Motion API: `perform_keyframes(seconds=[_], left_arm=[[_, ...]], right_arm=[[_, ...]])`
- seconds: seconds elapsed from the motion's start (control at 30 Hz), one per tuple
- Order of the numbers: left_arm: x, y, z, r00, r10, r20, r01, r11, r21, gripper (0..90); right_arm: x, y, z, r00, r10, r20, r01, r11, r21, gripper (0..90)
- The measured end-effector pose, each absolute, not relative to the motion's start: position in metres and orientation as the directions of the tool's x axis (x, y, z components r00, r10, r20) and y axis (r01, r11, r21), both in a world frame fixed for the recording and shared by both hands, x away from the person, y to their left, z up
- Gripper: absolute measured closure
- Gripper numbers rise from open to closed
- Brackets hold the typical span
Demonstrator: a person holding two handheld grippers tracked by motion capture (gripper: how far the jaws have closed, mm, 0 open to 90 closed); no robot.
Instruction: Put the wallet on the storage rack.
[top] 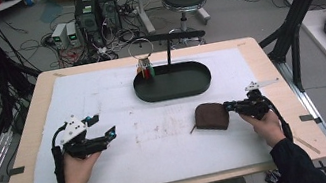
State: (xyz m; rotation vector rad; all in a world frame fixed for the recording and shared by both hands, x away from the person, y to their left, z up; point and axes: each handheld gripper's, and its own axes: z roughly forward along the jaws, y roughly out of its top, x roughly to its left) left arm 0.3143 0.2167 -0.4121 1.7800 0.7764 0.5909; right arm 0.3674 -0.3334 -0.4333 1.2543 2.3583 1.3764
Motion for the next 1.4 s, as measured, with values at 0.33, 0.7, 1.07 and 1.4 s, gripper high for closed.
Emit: perform_keyframes(seconds=[0.33,0.7,1.07,1.4], left_arm=[[0.313,0.211,-0.408,0.685,0.728,0.024,0.205,-0.224,0.953,24.8],[0.313,0.184,-0.405,0.742,0.669,0.03,0.18,-0.243,0.953,24.8],[0.326,0.154,-0.403,0.83,0.554,-0.065,0.212,-0.205,0.956,24.8],[0.338,0.106,-0.409,0.914,0.384,-0.13,0.234,-0.241,0.942,25.0]], right_arm=[[0.353,-0.322,-0.412,-0.74,0.642,0.201,0.443,0.24,0.864,88.8],[0.339,-0.294,-0.392,-0.804,0.582,0.125,0.326,0.254,0.911,89.3],[0.33,-0.275,-0.385,-0.859,0.504,0.094,0.263,0.276,0.925,89.4],[0.326,-0.26,-0.38,-0.9,0.427,0.086,0.218,0.271,0.938,89.4]])
